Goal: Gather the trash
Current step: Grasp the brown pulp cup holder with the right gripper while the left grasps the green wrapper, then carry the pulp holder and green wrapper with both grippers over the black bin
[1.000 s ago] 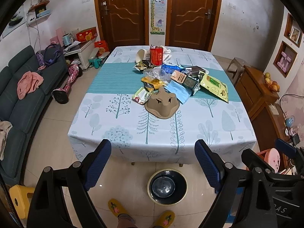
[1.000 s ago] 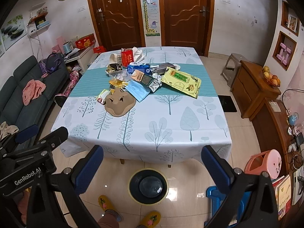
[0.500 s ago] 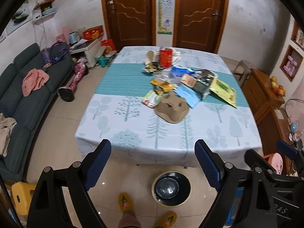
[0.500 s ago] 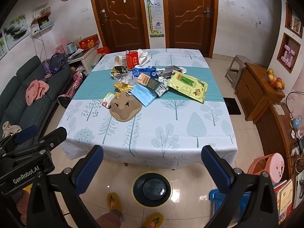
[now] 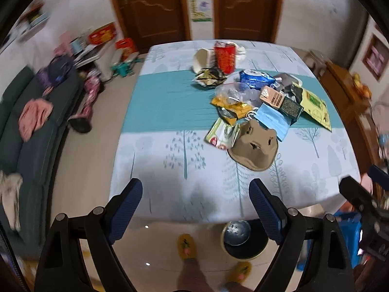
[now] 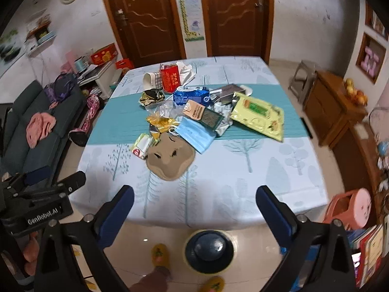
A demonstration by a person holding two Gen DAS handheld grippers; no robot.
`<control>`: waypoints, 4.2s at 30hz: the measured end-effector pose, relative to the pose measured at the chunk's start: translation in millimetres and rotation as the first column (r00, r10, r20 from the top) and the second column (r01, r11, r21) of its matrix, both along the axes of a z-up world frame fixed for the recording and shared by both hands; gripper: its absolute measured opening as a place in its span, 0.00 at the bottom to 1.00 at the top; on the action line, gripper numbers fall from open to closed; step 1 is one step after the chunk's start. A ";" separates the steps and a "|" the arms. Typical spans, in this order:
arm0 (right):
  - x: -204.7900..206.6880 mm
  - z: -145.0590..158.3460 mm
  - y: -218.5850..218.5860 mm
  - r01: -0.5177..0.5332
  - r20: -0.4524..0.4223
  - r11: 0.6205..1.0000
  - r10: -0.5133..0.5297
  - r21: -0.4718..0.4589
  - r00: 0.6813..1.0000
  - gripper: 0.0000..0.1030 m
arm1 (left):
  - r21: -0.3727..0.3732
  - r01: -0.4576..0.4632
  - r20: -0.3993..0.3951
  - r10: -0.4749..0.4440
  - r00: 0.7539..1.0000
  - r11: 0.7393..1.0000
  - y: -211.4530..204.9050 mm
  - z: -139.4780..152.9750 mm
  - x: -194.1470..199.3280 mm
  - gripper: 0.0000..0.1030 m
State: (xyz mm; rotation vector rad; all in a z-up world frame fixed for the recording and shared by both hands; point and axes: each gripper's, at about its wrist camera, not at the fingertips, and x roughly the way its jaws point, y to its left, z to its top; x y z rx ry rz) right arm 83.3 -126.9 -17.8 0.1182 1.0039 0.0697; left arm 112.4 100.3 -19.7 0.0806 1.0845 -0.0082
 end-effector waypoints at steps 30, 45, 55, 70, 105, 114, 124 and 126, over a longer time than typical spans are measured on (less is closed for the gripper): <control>152.8 -138.1 59.1 0.329 -0.406 0.934 -0.250 0.137 0.879 0.68 | -0.110 0.257 -0.200 -0.275 0.940 0.960 37.3 -90.7 144.7 0.86; 108.2 -135.0 25.9 0.379 -0.378 0.919 -0.316 0.105 0.870 0.59 | -0.225 0.307 -0.262 -0.361 0.895 0.925 12.4 -105.5 156.2 0.86; 81.6 -135.7 -3.5 0.427 -0.361 0.894 -0.358 0.133 0.861 0.59 | -0.211 0.344 -0.341 -0.399 0.851 0.915 -23.9 -131.6 175.0 0.86; 80.5 -131.8 10.2 0.383 -0.329 0.914 -0.324 0.132 0.887 0.59 | -0.111 0.302 -0.370 -0.321 0.872 0.947 -47.7 -155.2 183.5 0.54; -127.8 -136.5 -129.2 0.262 -0.318 0.926 -0.170 0.272 0.933 0.58 | -0.187 0.327 -0.203 -0.362 0.910 0.926 -177.4 -126.4 -87.1 0.17; -154.1 -174.0 -131.7 0.274 -0.363 0.913 -0.155 0.303 0.919 0.58 | -0.110 0.382 -0.275 -0.398 0.875 0.917 -193.3 -168.1 -123.3 0.17; -167.3 -237.3 -117.4 0.334 -0.408 0.888 -0.191 0.316 0.893 0.58 | -0.088 0.423 -0.312 -0.428 0.848 0.902 -196.6 -226.0 -122.1 0.17; -167.7 -256.0 -112.9 0.347 -0.410 0.882 -0.201 0.320 0.890 0.58 | -0.081 0.436 -0.310 -0.438 0.844 0.896 -196.5 -242.3 -121.0 0.17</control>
